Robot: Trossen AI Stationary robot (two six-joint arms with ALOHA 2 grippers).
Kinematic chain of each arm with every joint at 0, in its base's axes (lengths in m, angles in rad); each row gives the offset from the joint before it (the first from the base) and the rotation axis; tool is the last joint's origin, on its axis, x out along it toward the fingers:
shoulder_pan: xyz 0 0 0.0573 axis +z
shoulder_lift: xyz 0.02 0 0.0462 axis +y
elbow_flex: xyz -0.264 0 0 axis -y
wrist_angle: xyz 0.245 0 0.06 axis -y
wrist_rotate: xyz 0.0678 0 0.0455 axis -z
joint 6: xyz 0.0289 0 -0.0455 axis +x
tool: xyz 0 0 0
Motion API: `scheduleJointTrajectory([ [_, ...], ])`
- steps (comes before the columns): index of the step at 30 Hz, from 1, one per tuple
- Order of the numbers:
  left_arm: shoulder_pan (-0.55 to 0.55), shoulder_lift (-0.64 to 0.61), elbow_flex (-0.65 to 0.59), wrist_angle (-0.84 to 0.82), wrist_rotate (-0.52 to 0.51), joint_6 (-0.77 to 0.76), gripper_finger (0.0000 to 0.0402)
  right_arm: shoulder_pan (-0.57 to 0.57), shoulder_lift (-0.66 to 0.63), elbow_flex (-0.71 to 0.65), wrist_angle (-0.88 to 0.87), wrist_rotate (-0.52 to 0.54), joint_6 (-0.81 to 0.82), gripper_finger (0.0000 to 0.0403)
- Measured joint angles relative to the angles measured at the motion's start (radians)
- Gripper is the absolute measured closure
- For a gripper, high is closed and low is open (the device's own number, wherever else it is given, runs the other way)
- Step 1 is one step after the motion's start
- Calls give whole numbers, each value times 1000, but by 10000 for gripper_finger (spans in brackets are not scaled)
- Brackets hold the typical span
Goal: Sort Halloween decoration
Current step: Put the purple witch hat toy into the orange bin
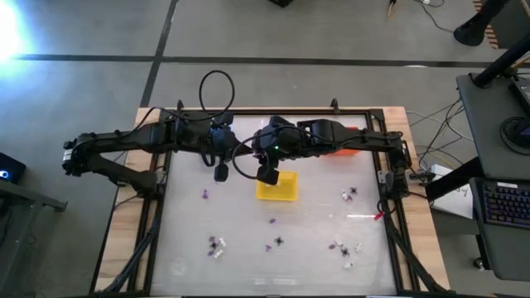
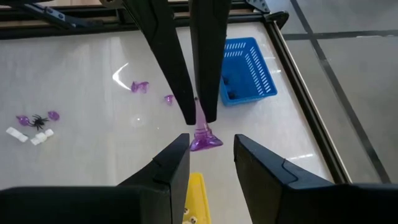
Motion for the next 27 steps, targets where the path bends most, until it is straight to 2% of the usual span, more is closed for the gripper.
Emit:
scheduleJointTrajectory([
  [17,10,16,-7,-2,7,3,401,-5,-3,19,0,-5,2,287],
  [20,11,26,-7,-1,10,4,401,-5,-3,17,0,-4,3,303],
  [27,14,40,-7,-1,7,12,401,-6,-2,16,-10,-8,20,372],
])
